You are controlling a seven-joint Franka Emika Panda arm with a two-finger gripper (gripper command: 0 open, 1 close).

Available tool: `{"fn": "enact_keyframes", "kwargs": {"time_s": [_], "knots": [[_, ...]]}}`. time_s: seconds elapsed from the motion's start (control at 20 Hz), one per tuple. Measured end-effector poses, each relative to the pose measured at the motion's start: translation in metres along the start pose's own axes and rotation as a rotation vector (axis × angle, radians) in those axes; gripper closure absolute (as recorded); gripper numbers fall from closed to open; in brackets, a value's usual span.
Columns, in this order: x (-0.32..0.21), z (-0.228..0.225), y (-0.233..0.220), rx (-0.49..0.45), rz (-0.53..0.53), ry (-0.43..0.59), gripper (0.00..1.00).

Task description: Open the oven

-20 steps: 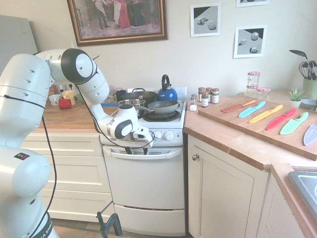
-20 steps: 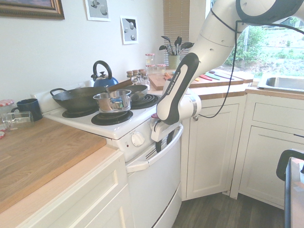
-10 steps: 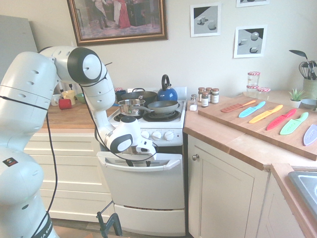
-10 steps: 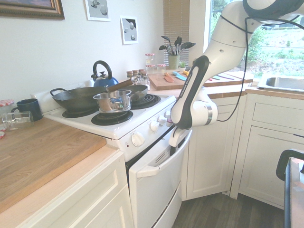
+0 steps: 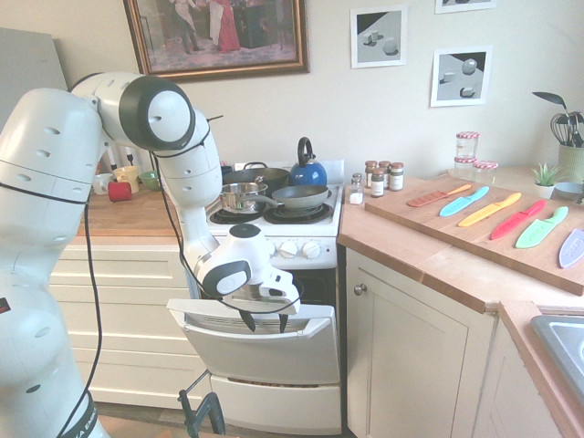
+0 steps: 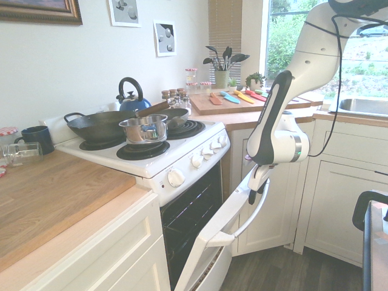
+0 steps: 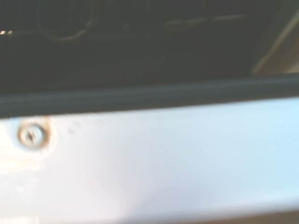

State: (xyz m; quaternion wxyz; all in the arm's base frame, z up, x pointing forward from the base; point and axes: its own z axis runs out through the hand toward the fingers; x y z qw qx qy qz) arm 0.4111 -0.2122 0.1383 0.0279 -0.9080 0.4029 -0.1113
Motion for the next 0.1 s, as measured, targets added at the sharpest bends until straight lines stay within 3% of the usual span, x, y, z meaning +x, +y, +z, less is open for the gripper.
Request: {"fn": "enact_keyframes", "kwargs": {"time_s": [0.1], "knots": [[-0.006,-0.027,0.011,-0.008,-0.006,0.003,0.0]]}}
